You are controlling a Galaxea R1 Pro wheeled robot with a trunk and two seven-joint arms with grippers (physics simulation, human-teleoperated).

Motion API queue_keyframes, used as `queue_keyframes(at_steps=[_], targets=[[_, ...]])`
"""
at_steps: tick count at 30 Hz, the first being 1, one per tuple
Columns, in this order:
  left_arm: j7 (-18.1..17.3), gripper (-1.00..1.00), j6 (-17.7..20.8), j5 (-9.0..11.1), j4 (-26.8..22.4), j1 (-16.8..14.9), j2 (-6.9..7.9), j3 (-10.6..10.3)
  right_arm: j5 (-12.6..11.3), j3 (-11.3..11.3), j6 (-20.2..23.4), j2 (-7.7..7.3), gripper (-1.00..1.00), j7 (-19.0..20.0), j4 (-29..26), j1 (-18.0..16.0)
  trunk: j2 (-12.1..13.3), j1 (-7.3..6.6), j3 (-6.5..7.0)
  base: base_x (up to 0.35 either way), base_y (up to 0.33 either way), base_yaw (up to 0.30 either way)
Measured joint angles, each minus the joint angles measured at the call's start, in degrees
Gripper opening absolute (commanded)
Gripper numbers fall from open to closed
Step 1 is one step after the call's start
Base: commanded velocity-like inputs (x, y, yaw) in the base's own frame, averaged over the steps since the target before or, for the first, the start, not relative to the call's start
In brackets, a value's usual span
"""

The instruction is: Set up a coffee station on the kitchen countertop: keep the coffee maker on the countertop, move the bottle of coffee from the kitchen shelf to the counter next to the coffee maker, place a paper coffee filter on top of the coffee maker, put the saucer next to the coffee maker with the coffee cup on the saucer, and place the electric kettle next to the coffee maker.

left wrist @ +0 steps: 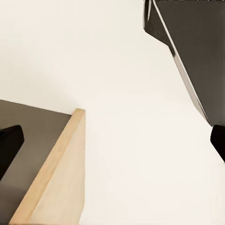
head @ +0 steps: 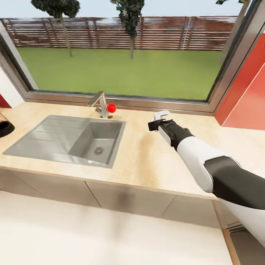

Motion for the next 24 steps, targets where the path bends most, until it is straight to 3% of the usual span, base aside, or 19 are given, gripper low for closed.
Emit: queue_keyframes(at_steps=[14, 24], targets=[[0.04, 1.00, 0.05, 0.06, 0.00, -0.03, 0.07, 0.08, 1.02, 0.04, -0.07, 0.05, -1.00, 0.05, 0.22, 0.14, 0.01, 0.01, 0.85, -0.308, -0.026, 0.080], [0.01, 1.00, -0.01, 0.09, -0.07, -0.05, 0.06, 0.09, 0.82, -0.02, -0.62, 0.41, -1.00, 0.23, 0.12, 2.22, 0.00, -0.03, 1.63, -0.037, 0.000, 0.122]])
